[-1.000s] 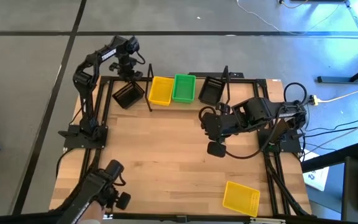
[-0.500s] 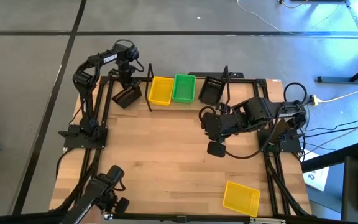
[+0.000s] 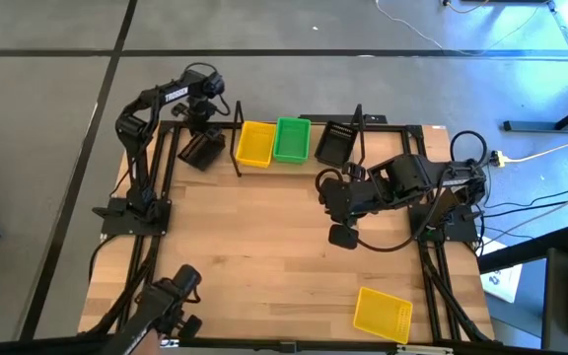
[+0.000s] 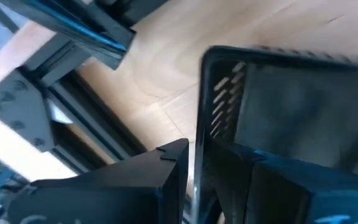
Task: Stack baskets on shelf by color
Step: Stack the black bin on top of the black bin on the shelf
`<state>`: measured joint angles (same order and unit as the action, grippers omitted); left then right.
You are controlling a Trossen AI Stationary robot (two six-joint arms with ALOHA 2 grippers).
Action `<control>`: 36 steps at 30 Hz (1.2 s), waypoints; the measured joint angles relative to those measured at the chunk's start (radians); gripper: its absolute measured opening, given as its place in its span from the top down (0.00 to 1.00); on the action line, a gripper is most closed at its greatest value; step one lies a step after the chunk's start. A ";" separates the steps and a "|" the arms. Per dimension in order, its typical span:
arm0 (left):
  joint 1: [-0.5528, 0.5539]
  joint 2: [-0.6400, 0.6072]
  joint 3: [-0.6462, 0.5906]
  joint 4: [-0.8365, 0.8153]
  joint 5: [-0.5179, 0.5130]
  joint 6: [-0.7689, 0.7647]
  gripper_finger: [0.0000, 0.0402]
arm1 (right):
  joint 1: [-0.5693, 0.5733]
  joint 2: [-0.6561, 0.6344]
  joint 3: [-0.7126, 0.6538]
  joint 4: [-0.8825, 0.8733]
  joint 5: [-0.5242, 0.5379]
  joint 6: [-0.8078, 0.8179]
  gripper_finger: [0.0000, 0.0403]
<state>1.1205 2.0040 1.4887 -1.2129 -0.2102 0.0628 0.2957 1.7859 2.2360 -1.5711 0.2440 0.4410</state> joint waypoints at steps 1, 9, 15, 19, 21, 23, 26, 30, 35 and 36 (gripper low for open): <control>-0.005 -0.004 0.000 0.000 -0.006 0.000 0.86 | -0.001 0.000 0.000 0.000 0.000 0.000 0.78; -0.004 -0.020 0.000 0.006 -0.009 -0.005 0.86 | -0.017 0.000 0.000 0.000 0.000 -0.003 0.78; -0.001 -0.020 -0.013 0.025 0.059 -0.013 0.86 | -0.017 0.000 0.000 0.000 0.000 -0.004 0.78; -0.002 -0.020 -0.060 0.069 0.062 -0.034 0.86 | -0.017 0.000 0.000 0.000 0.000 -0.004 0.78; -0.002 -0.019 -0.086 0.085 0.062 -0.024 0.86 | -0.017 0.000 0.000 0.000 0.000 -0.004 0.78; -0.002 -0.019 -0.106 0.092 0.062 -0.017 0.86 | -0.017 0.000 0.000 0.000 0.000 -0.004 0.78; -0.002 -0.019 -0.121 0.089 0.063 -0.005 0.90 | -0.017 0.000 0.000 0.000 0.000 -0.006 0.78; -0.002 -0.019 -0.115 0.073 0.068 0.007 0.98 | -0.017 0.000 0.000 0.000 0.000 -0.027 0.78; -0.010 -0.054 -0.067 0.008 0.061 0.038 1.00 | -0.017 0.000 0.000 0.000 0.022 -0.031 0.78; -0.010 -0.069 -0.055 -0.006 0.055 0.039 1.00 | -0.017 0.000 0.000 0.000 0.034 -0.031 0.78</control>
<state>1.1103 1.9347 1.4334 -1.2188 -0.1550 0.1013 0.2787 1.7859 2.2360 -1.5711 0.2784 0.4103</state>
